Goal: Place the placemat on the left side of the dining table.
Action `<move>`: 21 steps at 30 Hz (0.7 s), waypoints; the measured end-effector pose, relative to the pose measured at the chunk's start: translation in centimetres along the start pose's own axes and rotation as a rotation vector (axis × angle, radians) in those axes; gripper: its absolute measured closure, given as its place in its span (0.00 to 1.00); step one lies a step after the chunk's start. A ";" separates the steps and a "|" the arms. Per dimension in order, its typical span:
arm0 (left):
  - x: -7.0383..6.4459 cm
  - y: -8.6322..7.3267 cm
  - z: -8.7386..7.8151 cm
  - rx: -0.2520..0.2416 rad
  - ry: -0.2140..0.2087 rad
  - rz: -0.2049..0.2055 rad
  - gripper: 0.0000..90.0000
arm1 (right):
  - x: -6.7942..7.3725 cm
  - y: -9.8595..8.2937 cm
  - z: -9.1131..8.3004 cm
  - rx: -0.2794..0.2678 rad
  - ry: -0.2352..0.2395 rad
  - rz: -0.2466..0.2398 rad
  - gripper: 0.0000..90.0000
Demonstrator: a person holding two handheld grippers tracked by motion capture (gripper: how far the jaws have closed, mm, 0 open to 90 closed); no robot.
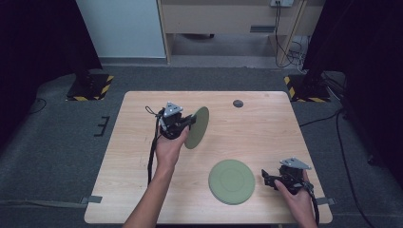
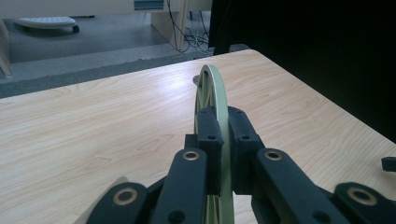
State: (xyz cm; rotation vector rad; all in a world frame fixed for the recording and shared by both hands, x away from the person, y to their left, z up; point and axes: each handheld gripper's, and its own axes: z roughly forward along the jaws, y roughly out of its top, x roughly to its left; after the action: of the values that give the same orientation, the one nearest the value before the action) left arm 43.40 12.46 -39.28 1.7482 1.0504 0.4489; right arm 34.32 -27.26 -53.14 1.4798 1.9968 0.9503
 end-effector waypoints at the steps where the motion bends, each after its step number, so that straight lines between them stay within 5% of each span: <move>1: 0.1 0.0 0.0 0.000 0.000 -0.002 0.95 | 0.0 0.0 0.0 0.000 0.000 0.000 0.05; 21: 1.3 -0.3 -0.8 -0.005 0.025 -0.015 0.95 | 0.0 0.0 0.0 0.000 0.000 -0.003 0.05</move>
State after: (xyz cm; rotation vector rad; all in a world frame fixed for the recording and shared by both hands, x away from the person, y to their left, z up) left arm 43.42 13.97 -39.43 1.7331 1.0790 0.4649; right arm 34.32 -27.23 -53.17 1.4766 1.9980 0.9492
